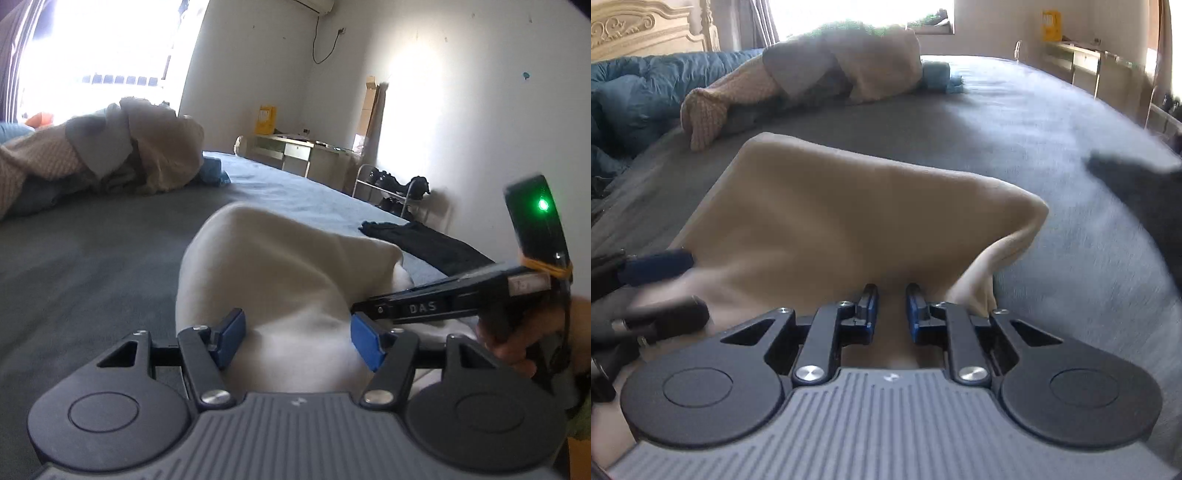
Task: Fold clothes
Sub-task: 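Lay the folded end down and open both tools, withdrawing them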
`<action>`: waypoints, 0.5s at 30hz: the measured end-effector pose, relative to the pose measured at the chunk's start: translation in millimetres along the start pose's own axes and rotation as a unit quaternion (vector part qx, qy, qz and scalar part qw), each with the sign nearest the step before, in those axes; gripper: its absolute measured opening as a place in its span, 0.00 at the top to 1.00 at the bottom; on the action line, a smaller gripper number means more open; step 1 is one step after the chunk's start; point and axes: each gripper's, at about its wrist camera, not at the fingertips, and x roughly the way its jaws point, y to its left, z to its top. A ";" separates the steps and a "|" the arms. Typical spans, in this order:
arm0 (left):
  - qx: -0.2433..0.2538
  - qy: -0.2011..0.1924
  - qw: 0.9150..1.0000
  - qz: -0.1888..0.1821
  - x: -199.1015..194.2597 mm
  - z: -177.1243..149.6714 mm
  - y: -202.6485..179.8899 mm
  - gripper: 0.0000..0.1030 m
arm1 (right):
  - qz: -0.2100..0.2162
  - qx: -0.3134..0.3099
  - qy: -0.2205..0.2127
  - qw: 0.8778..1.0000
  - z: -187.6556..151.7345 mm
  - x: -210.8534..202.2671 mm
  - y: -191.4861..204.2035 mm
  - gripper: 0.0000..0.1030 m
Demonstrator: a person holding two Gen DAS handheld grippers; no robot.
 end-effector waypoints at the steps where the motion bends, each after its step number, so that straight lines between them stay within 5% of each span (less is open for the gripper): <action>1: 0.005 -0.003 1.000 0.002 -2.0 -1.4 -0.8 0.36 | 0.005 0.003 0.004 1.000 4.4 -3.9 -1.4 0.86; 4: 0.004 -0.011 1.000 -0.001 -5.2 -5.8 0.6 0.35 | 0.016 0.008 -0.003 1.000 31.9 -25.8 5.8 0.84; 9: -0.004 -0.025 0.999 -0.020 -6.2 -9.6 6.1 0.31 | 0.112 -0.038 -0.068 0.991 83.3 -39.6 52.0 0.84; 12: 0.002 -0.027 0.999 -0.021 -6.6 -12.9 5.6 0.31 | 0.137 -0.057 -0.047 0.988 94.6 4.5 74.3 0.85; 15: -0.003 -0.020 0.999 -0.026 -2.2 -14.0 9.0 0.31 | 0.104 -0.077 0.027 0.991 75.3 68.5 66.5 0.86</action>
